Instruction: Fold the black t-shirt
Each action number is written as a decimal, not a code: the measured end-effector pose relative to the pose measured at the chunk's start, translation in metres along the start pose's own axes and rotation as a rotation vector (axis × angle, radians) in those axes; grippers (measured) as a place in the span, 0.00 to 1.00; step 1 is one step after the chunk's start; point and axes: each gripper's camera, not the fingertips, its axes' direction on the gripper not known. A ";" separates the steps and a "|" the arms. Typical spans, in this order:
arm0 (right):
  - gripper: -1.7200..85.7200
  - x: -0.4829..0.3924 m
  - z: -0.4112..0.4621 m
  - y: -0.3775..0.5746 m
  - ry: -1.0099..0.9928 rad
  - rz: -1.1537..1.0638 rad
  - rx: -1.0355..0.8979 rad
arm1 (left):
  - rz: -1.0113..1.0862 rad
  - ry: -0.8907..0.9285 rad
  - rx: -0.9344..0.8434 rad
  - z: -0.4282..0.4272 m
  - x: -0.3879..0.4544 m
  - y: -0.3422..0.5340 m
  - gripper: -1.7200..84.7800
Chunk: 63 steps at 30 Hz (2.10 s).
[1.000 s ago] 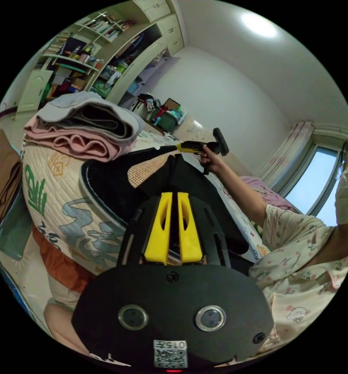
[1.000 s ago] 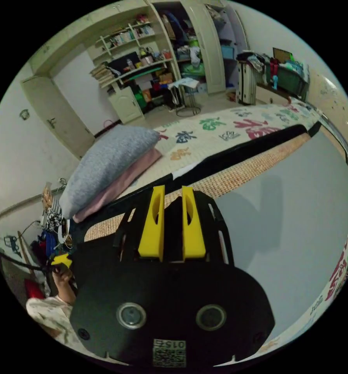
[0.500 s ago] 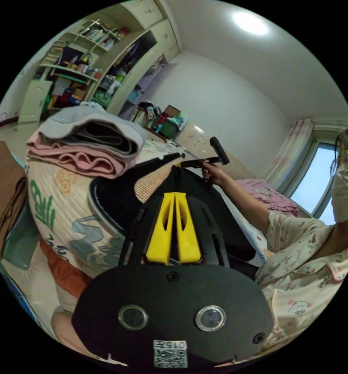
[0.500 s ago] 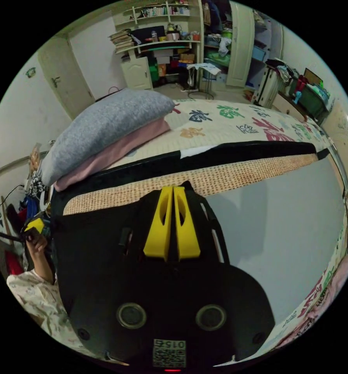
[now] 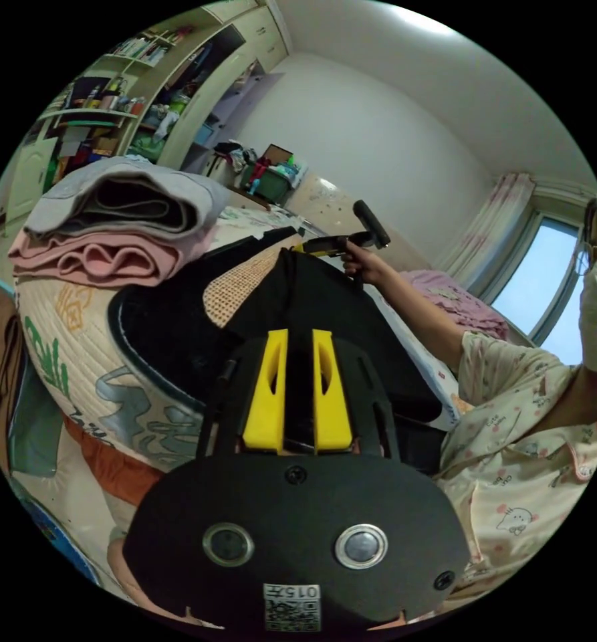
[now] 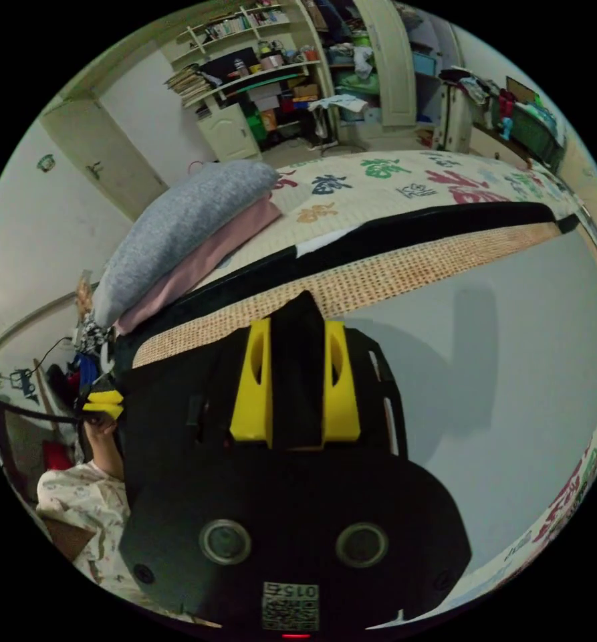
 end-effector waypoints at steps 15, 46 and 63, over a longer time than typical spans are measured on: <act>0.06 -0.006 -0.007 -0.035 0.074 0.005 0.085 | 0.067 -0.162 0.086 -0.013 0.040 -0.042 0.03; 0.18 0.186 -0.044 0.221 -0.071 0.302 0.204 | 0.302 0.001 -0.280 0.219 0.013 -0.370 0.17; 0.07 0.217 0.045 0.246 -0.104 0.311 0.186 | 0.154 0.150 -0.552 0.391 -0.114 -0.415 0.13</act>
